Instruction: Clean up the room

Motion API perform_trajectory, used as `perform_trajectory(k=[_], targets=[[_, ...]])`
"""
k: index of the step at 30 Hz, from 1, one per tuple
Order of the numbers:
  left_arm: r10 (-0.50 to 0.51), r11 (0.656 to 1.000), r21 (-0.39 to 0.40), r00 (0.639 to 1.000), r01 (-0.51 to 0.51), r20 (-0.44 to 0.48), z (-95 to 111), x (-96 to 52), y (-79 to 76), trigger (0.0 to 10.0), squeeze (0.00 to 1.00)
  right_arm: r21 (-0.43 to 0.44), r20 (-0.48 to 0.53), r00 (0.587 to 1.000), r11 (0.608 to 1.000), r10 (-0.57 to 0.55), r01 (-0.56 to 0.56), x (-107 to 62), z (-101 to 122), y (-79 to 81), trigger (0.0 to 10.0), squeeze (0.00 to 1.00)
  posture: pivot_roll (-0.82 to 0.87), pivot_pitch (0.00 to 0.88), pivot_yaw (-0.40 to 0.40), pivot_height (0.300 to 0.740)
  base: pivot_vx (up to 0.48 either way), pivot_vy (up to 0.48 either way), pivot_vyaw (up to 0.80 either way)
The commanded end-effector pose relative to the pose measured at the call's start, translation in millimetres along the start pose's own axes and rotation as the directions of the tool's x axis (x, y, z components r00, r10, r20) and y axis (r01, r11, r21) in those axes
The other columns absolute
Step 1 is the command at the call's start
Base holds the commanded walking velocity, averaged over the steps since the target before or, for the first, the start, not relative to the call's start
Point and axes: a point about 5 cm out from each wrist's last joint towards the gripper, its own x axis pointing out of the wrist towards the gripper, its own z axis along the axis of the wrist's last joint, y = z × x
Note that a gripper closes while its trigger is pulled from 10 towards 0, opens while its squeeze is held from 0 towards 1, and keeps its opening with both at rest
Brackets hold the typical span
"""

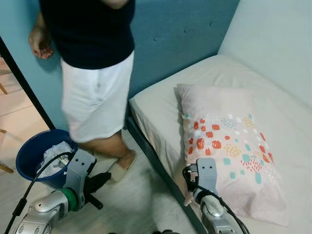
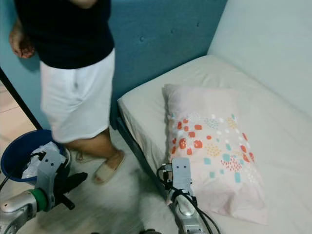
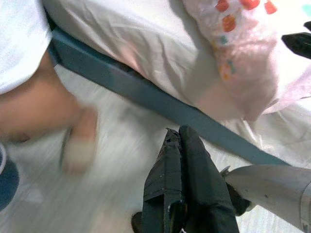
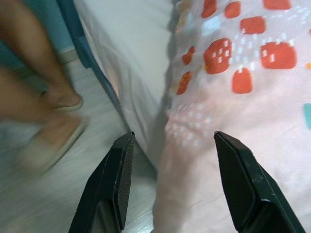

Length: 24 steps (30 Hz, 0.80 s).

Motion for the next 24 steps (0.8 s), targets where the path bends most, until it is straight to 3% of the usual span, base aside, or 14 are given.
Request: perform_trajectory(k=[1, 3, 4, 5, 6, 7, 9, 11, 13, 15, 16, 18, 21, 24], targets=[[-0.085, 0.996, -0.02, 0.995, 0.086, 0.054, 12.9, 2.7, -12.0, 10.0, 0.0, 0.01, 0.021, 0.995, 0.995, -0.101, 0.101, 2.6, 4.8, -11.2, 10.0, 0.0, 0.04, 0.052, 0.023, 0.74, 0.0, 0.0, 0.0], [-0.1, 0.995, -0.017, 0.992, 0.101, 0.073, 19.0, 5.4, -14.9, 10.0, 0.0, 0.048, 0.058, 0.99, 0.991, -0.128, 0.125, 7.7, 16.2, -12.4, 10.0, 0.0, 0.04, 0.05, 0.025, 0.74, 0.0, 0.0, 0.0], [-0.11, 0.994, -0.01, 0.991, 0.111, 0.076, 20.7, 6.7, -16.7, 10.0, 0.0, 0.104, 0.109, 0.992, 0.993, -0.063, 0.052, 11.7, 29.0, -4.3, 10.0, 0.0, 0.04, 0.051, 0.026, 0.74, 0.0, 0.0, 0.0], [-0.11, 0.994, -0.01, 0.991, 0.111, 0.076, 20.7, 6.7, -16.7, 10.0, 0.0, 0.104, 0.109, 0.992, 0.993, -0.063, 0.052, 11.7, 29.0, -4.3, 10.0, 0.0, 0.04, 0.051, 0.026, 0.74, 0.0, 0.0, 0.0], [-0.115, 0.993, -0.008, 0.991, 0.116, 0.067, 19.2, 6.5, -17.4, 10.0, 0.0, 0.15, 0.162, 0.976, 0.974, 0.143, -0.168, 11.1, 39.7, 16.5, 10.0, 0.0, 0.03, 0.052, 0.028, 0.74, 0.0, 0.0, 0.0], [-0.115, 0.993, -0.008, 0.991, 0.116, 0.067, 19.2, 6.5, -17.4, 10.0, 0.0, 0.15, 0.162, 0.976, 0.974, 0.143, -0.168, 11.1, 39.7, 16.5, 10.0, 0.0, 0.03, 0.052, 0.028, 0.74, 0.0, 0.0, 0.0], [-0.124, 0.992, -0.007, 0.991, 0.125, 0.05, 15.9, 4.6, -17.9, 10.0, 0.0, 0.129, 0.255, 0.889, 0.898, 0.38, -0.421, 2.2, 53.9, 39.7, 10.0, 0.0, 0.03, 0.052, 0.028, 0.74, 0.0, 0.0, 0.0], [-0.124, 0.992, -0.007, 0.991, 0.125, 0.05, 15.9, 4.6, -17.9, 10.0, 0.0, 0.129, 0.255, 0.889, 0.898, 0.38, -0.421, 2.2, 53.9, 39.7, 10.0, 0.0, 0.03, 0.052, 0.028, 0.74, 0.0, 0.0, 0.0], [-0.123, 0.992, -0.01, 0.991, 0.124, 0.047, 15.0, 3.3, -18.0, 10.0, 0.0, 0.074, 0.236, 0.933, 0.953, 0.27, -0.294, 6.1, 51.6, 25.2, 10.0, 0.0, 0.03, 0.059, 0.023, 0.74, 0.0, 0.0, 0.0], [-0.123, 0.992, -0.01, 0.991, 0.124, 0.047, 15.0, 3.3, -18.0, 10.0, 0.0, 0.074, 0.236, 0.933, 0.953, 0.27, -0.294, 6.1, 51.6, 25.2, 10.0, 0.0, 0.03, 0.059, 0.023, 0.74, 0.0, 0.0, 0.0], [-0.124, 0.992, -0.012, 0.991, 0.125, 0.046, 14.5, 2.9, -18.5, 10.0, 0.0, 0.056, 0.214, 0.961, 0.98, 0.176, -0.192, 8.8, 47.3, 12.9, 10.0, 0.0, 0.03, 0.062, 0.024, 0.74, 0.0, 0.0, 0.0], [-0.124, 0.992, -0.008, 0.991, 0.124, 0.047, 14.6, 2.7, -18.8, 10.0, 0.0, 0.035, 0.205, 0.972, 0.992, 0.112, -0.121, 9.6, 44.2, 4.8, 10.0, 0.0, 0.03, 0.064, 0.026, 0.74, 0.0, 0.0, 0.0], [-0.093, 0.996, 0.008, 0.994, 0.092, 0.063, 16.6, 3.7, -17.7, 10.0, 0.0, 0.012, 0.199, 0.978, 0.997, 0.068, -0.072, 8.9, 40.9, -0.4, 10.0, 0.0, 0.03, 0.065, 0.028, 0.74, 0.0, 0.0, 0.0], [0.025, 0.999, 0.024, 0.994, -0.028, 0.106, 25.0, 12.4, -11.1, 10.0, 0.0, 0.0, 0.196, 0.979, 0.998, 0.057, -0.058, 7.4, 38.0, 0.2, 10.0, 0.0, 0.03, 0.066, 0.029, 0.74, 0.0, 0.0, 0.0]])
